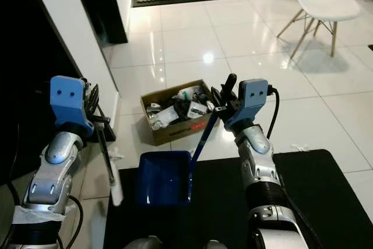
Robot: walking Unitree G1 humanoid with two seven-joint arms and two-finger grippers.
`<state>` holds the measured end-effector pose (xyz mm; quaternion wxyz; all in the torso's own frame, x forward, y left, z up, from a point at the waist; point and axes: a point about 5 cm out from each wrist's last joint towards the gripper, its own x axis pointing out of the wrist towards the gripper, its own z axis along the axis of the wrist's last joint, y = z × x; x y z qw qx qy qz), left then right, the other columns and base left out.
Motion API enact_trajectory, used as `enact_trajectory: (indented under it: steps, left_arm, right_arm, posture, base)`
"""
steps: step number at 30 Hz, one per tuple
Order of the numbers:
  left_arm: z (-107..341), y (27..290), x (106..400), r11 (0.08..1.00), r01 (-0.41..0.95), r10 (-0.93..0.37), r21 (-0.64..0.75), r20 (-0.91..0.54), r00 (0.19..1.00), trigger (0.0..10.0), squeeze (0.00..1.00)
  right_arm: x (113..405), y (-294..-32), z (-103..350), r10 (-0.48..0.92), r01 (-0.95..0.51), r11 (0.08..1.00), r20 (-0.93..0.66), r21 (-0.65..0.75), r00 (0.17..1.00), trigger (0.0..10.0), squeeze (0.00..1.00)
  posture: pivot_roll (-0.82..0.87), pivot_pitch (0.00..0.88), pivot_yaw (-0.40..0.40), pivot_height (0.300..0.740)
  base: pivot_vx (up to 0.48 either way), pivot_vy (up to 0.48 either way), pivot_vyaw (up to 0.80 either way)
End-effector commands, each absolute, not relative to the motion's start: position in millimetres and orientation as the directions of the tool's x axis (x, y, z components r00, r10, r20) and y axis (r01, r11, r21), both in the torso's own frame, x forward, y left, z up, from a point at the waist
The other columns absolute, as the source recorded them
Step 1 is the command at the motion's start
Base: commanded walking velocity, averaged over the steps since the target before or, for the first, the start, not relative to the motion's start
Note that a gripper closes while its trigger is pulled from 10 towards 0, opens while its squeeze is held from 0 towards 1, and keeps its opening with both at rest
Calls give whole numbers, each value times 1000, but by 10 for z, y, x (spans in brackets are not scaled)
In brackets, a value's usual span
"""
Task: Sweep floor
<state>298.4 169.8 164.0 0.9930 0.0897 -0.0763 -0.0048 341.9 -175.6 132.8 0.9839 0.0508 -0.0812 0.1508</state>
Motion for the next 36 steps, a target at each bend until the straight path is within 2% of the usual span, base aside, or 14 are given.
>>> enact_trajectory:
  steps: [1, 14, 36]
  left_arm:
    - [1696, 1670, 2979, 982, 6, -42, 191, 187, 982, 10000, 0]
    - [1663, 1614, 2976, 982, 25, -60, 188, 179, 982, 10000, 0]
    - [1656, 1554, 2983, 982, 44, -77, 183, 180, 981, 10000, 0]
  right_arm:
    - [3431, -1744, 1394, 288, -310, 947, 209, 84, 935, 10000, 0]
    - [3424, -1775, 1391, 281, -302, 950, 207, 78, 937, 10000, 0]
    - [3424, -1807, 1388, 273, -293, 953, 203, 75, 940, 10000, 0]
  posture:
    - [27, 24, 75, 740]
    - [22, 26, 76, 740]
    - [16, 26, 78, 740]
  base:
    - [0, 0, 0]
    - [0, 0, 0]
    - [447, 0, 0]
